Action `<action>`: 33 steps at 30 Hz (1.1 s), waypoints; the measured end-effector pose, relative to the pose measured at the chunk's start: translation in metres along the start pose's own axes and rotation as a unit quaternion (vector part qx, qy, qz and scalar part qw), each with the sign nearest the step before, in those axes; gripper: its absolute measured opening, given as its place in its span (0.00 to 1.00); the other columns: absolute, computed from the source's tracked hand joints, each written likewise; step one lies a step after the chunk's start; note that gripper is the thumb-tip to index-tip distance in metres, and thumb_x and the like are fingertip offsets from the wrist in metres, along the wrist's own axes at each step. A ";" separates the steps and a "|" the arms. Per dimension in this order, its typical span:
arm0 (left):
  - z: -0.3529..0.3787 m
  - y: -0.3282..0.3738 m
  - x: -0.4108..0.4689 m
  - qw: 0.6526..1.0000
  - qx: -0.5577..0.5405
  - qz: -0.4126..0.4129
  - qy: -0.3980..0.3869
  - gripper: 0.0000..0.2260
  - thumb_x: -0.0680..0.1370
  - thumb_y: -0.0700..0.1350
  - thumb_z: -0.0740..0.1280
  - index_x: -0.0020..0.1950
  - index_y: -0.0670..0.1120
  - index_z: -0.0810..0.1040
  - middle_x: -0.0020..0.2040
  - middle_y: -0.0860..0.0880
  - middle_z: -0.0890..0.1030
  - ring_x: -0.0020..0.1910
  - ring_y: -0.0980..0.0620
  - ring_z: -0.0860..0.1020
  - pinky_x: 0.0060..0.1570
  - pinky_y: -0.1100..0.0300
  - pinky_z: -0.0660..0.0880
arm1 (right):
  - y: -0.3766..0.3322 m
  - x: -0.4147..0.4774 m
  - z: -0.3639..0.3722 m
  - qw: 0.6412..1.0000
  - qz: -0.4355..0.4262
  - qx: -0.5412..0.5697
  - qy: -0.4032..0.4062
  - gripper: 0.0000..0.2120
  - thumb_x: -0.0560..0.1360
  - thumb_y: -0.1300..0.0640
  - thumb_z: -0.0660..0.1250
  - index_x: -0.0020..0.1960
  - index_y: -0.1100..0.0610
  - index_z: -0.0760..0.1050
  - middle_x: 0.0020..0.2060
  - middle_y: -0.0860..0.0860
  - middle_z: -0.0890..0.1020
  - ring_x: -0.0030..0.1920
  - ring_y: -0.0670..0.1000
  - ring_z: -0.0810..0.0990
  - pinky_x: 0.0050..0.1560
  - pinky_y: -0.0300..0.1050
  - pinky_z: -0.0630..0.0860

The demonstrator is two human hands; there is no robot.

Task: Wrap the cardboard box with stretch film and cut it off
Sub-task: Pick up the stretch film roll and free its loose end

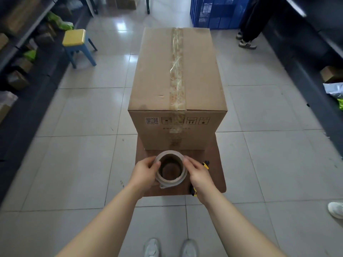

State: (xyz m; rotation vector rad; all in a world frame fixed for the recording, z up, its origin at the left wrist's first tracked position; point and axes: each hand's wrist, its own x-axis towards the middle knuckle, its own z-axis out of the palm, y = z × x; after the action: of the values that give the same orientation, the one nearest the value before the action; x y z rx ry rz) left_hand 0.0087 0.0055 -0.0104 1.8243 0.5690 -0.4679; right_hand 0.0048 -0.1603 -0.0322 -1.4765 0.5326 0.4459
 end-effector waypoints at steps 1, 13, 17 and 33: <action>-0.004 0.006 -0.007 1.000 0.003 0.005 0.004 0.12 0.81 0.45 0.62 0.64 0.48 0.76 0.50 0.51 0.80 0.48 0.52 0.78 0.36 0.62 0.78 | -0.008 -0.007 -0.001 1.000 -0.007 0.000 0.000 0.17 0.79 0.49 0.65 0.66 0.54 0.76 0.57 0.45 0.80 0.57 0.45 0.77 0.46 0.31 0.72; -0.050 0.091 -0.105 0.990 -0.095 0.101 -0.030 0.11 0.80 0.47 0.63 0.61 0.52 0.79 0.55 0.46 0.82 0.54 0.43 0.81 0.50 0.43 0.80 | -0.102 -0.078 -0.034 0.993 -0.052 0.035 -0.097 0.35 0.64 0.36 0.75 0.61 0.59 0.78 0.56 0.59 0.83 0.58 0.58 0.81 0.60 0.55 0.74; -0.056 0.114 -0.133 0.979 -0.145 0.131 -0.058 0.12 0.81 0.45 0.62 0.62 0.49 0.78 0.53 0.45 0.82 0.49 0.44 0.81 0.41 0.52 0.81 | -0.126 -0.096 -0.048 0.993 -0.059 0.063 -0.076 0.49 0.59 0.35 0.79 0.72 0.59 0.68 0.62 0.58 0.80 0.61 0.59 0.80 0.59 0.55 0.78; -0.021 0.141 -0.177 0.987 -0.083 0.100 -0.094 0.40 0.57 0.68 0.74 0.64 0.53 0.69 0.59 0.48 0.75 0.57 0.46 0.77 0.47 0.49 0.80 | -0.160 -0.157 -0.093 0.980 -0.179 0.092 -0.006 0.21 0.71 0.53 0.75 0.63 0.56 0.76 0.58 0.55 0.79 0.53 0.51 0.78 0.43 0.42 0.74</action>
State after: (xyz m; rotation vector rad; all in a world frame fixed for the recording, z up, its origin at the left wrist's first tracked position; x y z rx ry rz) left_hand -0.0495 -0.0398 0.2042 1.6363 0.2830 -0.4355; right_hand -0.0343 -0.2552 0.1877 -1.3533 0.2809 0.1177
